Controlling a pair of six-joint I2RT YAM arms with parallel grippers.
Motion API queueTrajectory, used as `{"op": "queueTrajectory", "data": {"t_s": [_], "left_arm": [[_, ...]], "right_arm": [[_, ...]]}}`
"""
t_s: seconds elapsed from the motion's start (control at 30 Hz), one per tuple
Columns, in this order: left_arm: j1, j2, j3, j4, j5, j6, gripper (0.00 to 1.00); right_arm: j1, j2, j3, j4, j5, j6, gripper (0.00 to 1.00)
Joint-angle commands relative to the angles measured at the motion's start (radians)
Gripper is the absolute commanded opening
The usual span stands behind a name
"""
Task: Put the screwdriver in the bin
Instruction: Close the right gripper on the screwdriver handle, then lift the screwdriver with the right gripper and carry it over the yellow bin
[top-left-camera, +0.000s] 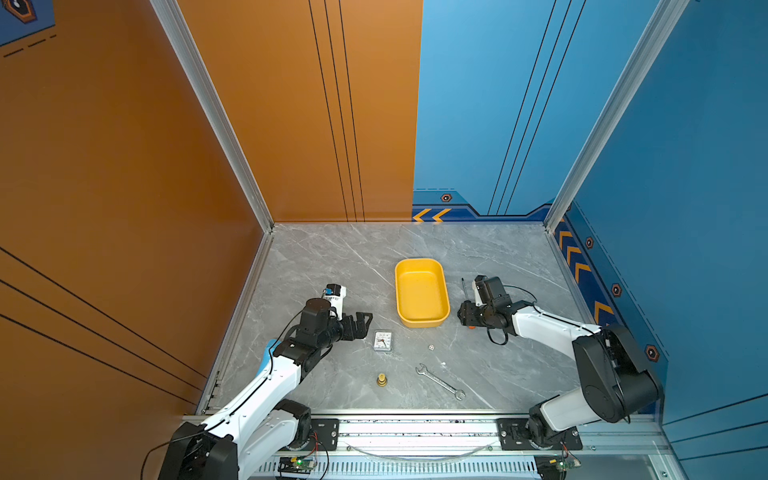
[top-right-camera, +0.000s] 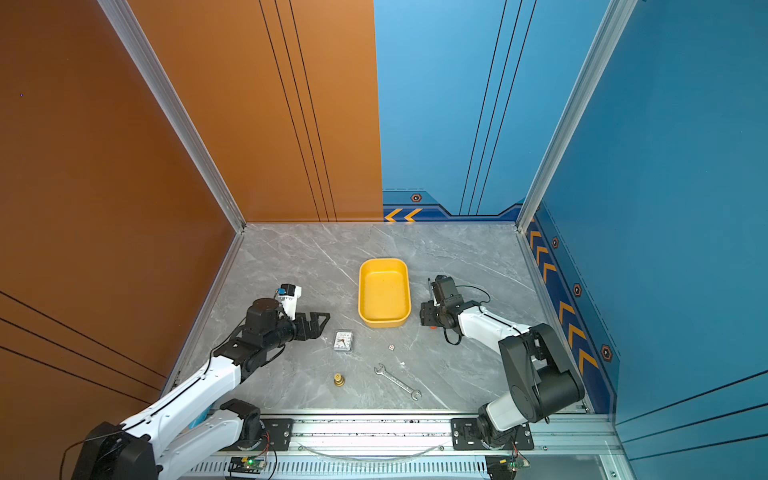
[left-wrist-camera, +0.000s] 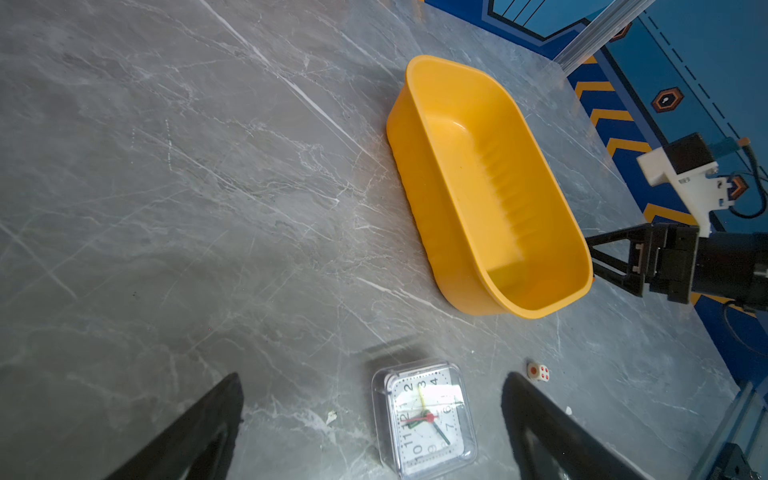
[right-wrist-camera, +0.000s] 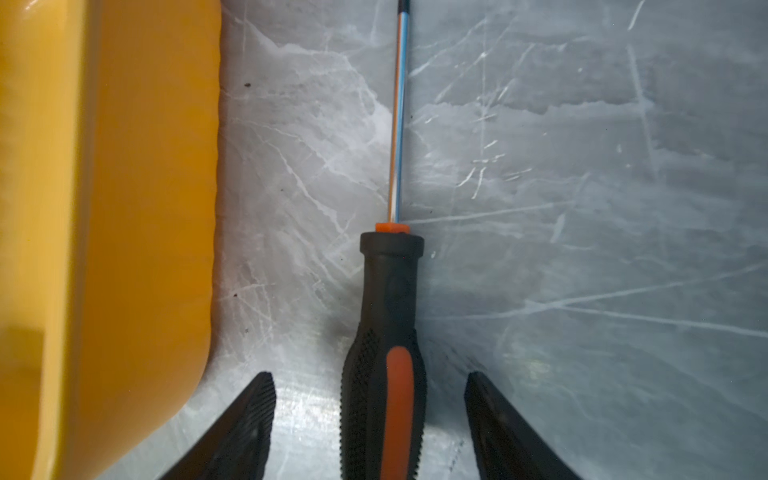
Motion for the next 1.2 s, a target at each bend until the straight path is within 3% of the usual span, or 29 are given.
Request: {"op": "queueTrajectory", "data": {"t_s": [0.0,0.23,0.43,0.7,0.97,1.17], "left_arm": [[-0.011,0.007,0.028,-0.023,0.010,0.015,0.98],[-0.013,0.034,0.041,-0.024,0.022,0.016,0.98],[-0.013,0.037,0.042,-0.023,0.024,0.018,0.98],[-0.013,0.040,0.047,-0.034,0.033,0.023,0.98],[-0.015,0.032,0.050,-0.047,0.040,0.029,0.98],[-0.016,0.024,0.050,-0.052,0.044,0.033,0.98]], "right_arm": [[0.010,0.018,0.028,-0.044,0.052,0.008,0.66],[0.016,0.063,0.058,-0.073,0.063,0.003,0.54],[0.022,0.095,0.074,-0.091,0.055,-0.001,0.39],[0.009,0.098,0.087,-0.114,-0.003,0.018,0.00],[-0.032,-0.029,0.076,-0.116,-0.096,0.096,0.00],[-0.039,-0.195,0.113,-0.166,-0.074,0.162,0.00]]}}
